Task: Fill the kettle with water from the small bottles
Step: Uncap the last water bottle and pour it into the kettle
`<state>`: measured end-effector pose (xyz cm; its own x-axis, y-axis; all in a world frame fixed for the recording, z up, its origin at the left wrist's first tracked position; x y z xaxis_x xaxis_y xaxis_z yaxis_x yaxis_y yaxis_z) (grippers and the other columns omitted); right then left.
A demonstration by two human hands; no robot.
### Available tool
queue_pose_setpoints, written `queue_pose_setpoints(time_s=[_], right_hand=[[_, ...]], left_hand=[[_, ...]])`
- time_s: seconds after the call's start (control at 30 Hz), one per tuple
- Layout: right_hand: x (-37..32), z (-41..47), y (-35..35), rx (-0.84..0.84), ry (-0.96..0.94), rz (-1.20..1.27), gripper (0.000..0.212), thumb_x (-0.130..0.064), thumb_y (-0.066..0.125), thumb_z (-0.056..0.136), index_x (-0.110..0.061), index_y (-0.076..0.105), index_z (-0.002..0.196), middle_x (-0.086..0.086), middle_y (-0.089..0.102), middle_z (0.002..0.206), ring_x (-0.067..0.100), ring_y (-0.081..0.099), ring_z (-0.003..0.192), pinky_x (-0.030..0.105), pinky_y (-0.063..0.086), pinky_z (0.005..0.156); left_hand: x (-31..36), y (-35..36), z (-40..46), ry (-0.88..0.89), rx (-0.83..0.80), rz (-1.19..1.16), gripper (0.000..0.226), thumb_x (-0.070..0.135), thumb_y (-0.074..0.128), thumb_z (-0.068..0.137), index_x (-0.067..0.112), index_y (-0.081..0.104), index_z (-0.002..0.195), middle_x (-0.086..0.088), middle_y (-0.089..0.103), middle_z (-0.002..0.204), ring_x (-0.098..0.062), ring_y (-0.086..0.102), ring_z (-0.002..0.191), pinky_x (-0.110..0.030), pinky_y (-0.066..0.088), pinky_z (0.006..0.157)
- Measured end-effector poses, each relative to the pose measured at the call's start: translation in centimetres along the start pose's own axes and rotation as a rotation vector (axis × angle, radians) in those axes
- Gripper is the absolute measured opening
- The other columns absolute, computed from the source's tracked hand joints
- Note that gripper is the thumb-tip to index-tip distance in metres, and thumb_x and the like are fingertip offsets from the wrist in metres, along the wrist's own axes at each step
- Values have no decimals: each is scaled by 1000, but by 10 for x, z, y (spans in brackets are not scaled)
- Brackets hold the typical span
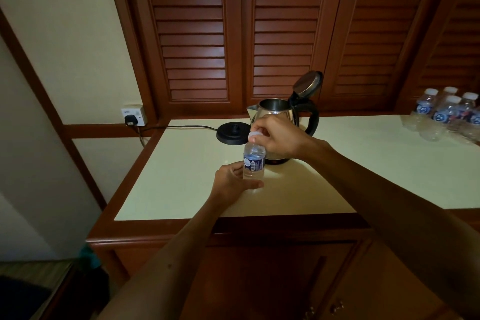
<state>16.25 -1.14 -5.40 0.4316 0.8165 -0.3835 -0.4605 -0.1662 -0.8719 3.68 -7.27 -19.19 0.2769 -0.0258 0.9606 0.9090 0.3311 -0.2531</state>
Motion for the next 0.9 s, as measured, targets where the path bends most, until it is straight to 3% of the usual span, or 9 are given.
queue_pose_setpoints(time_s=[0.17, 0.3, 0.43, 0.53, 0.67, 0.77, 0.9], right_hand=[[-1, 2, -2, -58, -42, 3, 26, -7, 56, 91, -11, 67, 114, 1, 63, 109, 10, 53, 99, 26, 42, 80], [5, 1, -4, -77, -6, 36, 36, -1, 54, 91, -14, 65, 122, 3, 63, 125, 10, 52, 111, 24, 39, 89], [8, 3, -8, -68, 35, 35, 34, -23, 65, 91, -18, 63, 125, 1, 63, 123, 13, 57, 108, 29, 46, 89], [8, 7, -7, -27, 51, -28, 31, -42, 69, 84, -18, 68, 104, -1, 66, 102, 11, 60, 90, 36, 54, 81], [3, 7, -7, -45, 30, -30, 15, -29, 68, 88, -15, 68, 93, -2, 66, 87, 11, 62, 82, 42, 55, 79], [0, 5, -10, -81, 2, -26, 16, -19, 63, 91, -13, 69, 103, 1, 68, 98, 12, 61, 90, 39, 53, 82], [-3, 2, -12, -95, -40, -1, 39, 2, 55, 88, -13, 65, 123, 2, 64, 120, 9, 53, 104, 25, 43, 86]], left_hand=[[-2, -1, -1, -2, -13, -65, 49, 9, 90, 67, 12, 72, 112, 2, 76, 105, -13, 73, 96, -26, 56, 88], [-6, -4, -1, -16, -2, -125, 54, 4, 88, 68, 8, 69, 118, -2, 75, 110, -16, 72, 100, -35, 56, 94], [-5, -3, -1, -3, 4, -136, 52, 2, 87, 68, 9, 71, 117, -2, 76, 108, -16, 73, 99, -35, 56, 95], [-4, -2, -1, 13, 7, -136, 48, 2, 88, 68, 17, 73, 110, 0, 76, 106, -15, 73, 99, -33, 55, 95], [-2, 0, -2, 38, 10, -124, 46, 2, 87, 68, 17, 73, 110, 1, 76, 106, -12, 73, 98, -28, 55, 92], [-1, -1, -3, 32, 18, -115, 53, 4, 88, 68, 10, 71, 118, 0, 76, 108, -12, 73, 99, -27, 55, 93], [-2, -1, -3, 25, 17, -121, 56, 3, 88, 68, 8, 70, 121, -2, 75, 110, -12, 73, 99, -27, 55, 93]])
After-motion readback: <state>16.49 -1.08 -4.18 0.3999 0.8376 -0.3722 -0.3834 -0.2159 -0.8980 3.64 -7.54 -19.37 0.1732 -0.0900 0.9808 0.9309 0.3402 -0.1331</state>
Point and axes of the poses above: each hand's wrist, its own z-axis towards the middle knuckle, its own y-axis out of the palm, x = y × z, the point moved 3 cm from there along z, towards the middle knuckle
